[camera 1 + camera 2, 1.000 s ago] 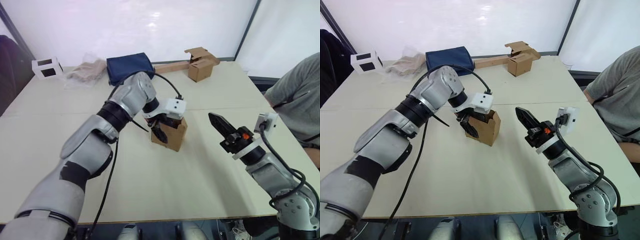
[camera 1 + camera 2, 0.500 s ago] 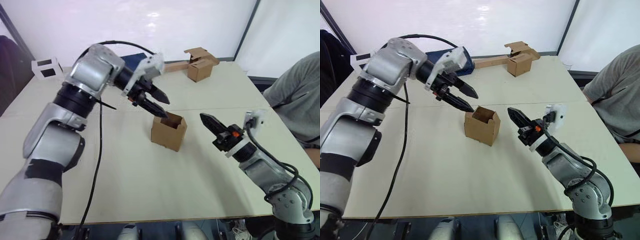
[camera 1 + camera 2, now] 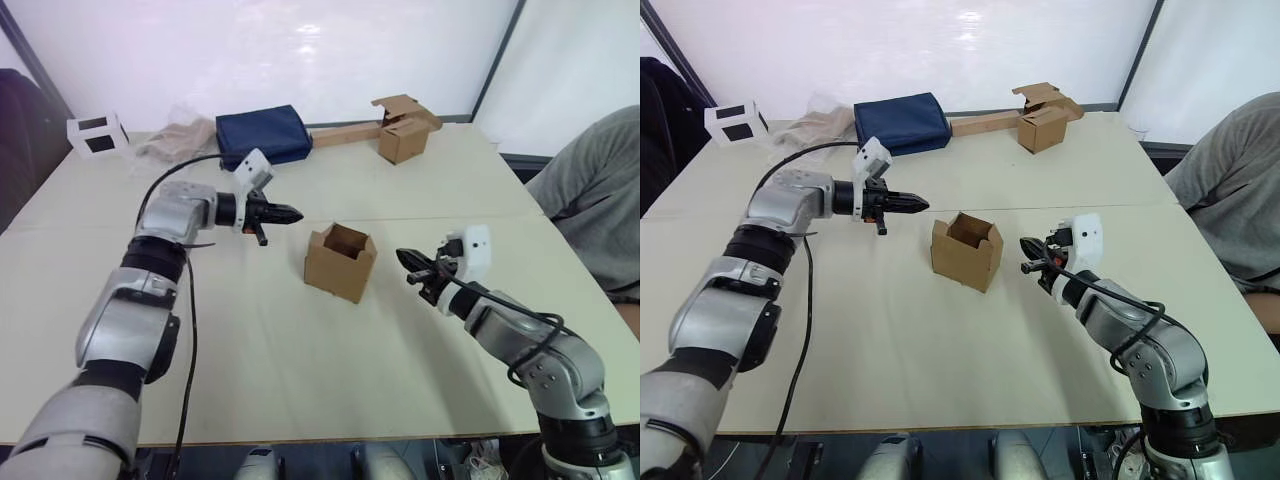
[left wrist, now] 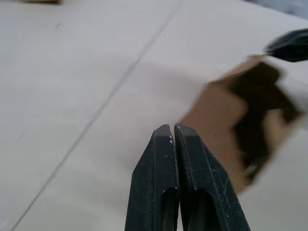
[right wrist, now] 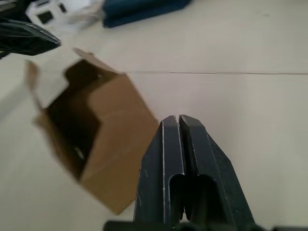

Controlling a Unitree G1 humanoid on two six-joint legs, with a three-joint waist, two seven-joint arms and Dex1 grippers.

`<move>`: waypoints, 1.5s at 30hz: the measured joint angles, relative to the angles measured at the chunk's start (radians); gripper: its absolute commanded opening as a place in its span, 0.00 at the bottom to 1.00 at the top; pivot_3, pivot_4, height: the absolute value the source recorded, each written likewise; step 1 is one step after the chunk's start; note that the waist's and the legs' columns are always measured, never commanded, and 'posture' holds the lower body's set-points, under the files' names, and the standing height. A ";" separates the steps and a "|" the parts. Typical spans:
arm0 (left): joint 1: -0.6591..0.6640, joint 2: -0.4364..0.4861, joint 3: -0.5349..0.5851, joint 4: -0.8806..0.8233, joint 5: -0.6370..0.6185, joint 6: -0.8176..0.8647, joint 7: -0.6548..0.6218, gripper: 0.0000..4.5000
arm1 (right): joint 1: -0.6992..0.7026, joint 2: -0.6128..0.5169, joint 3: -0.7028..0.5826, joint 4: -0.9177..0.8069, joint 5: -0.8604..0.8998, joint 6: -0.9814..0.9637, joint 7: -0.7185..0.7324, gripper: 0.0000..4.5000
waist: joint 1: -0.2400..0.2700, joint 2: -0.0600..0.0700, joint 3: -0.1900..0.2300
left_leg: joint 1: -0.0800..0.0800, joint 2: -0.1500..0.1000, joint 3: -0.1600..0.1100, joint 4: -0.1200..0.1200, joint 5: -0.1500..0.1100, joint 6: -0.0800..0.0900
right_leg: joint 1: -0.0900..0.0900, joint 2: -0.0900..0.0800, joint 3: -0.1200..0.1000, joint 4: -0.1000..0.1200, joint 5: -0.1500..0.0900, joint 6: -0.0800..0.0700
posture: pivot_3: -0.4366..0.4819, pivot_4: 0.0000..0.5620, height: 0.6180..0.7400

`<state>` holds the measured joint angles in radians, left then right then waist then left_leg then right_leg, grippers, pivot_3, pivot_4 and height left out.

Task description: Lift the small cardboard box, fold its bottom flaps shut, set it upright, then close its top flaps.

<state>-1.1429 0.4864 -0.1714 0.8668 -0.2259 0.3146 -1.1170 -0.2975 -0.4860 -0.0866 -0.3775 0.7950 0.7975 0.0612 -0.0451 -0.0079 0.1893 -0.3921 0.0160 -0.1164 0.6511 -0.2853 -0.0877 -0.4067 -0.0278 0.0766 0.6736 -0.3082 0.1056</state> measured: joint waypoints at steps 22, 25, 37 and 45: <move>0.237 -0.073 -0.053 -0.193 0.109 0.057 -0.062 0.02 | -0.071 0.047 0.144 0.126 -0.214 0.112 0.156 0.00 | -0.005 0.000 0.000 | 0.001 0.000 0.000 0.000 0.000 0.000 | 0.000 0.000 0.000 0.002 0.000 0.000 | 0.48 0.27 1.00; 0.246 -0.061 -0.068 -0.223 0.118 0.096 -0.083 0.02 | -0.080 0.055 0.149 0.149 -0.236 0.112 0.182 0.00 | -0.006 0.000 0.000 | 0.001 0.000 0.000 0.000 0.000 0.000 | 0.000 0.000 0.000 0.002 0.000 0.000 | 0.48 0.27 1.00; 0.284 -0.023 -0.072 -0.339 0.125 0.224 -0.129 0.02 | -0.107 0.087 0.156 0.185 -0.285 0.131 0.243 0.00 | -0.014 0.000 0.000 | 0.001 0.000 0.000 0.000 0.000 0.000 | 0.000 0.000 0.000 0.003 0.000 0.000 | 0.48 0.27 1.00; 0.301 -0.012 -0.059 -0.379 0.089 0.285 -0.147 0.02 | -0.110 0.079 0.166 0.194 -0.334 0.121 0.281 0.00 | -0.017 0.000 0.000 | 0.001 0.000 0.000 0.000 0.000 0.000 | 0.000 0.000 0.000 0.003 0.000 0.000 | 0.48 0.27 1.00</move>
<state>-0.8416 0.4745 -0.2299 0.4878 -0.1371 0.5993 -1.2643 -0.4073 -0.4071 0.0794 -0.1839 0.4609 0.9185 0.3427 -0.0616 -0.0077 0.1889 -0.3914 0.0160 -0.1166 0.6515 -0.2852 -0.0880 -0.4068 -0.0278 0.0765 0.6764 -0.3082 0.1055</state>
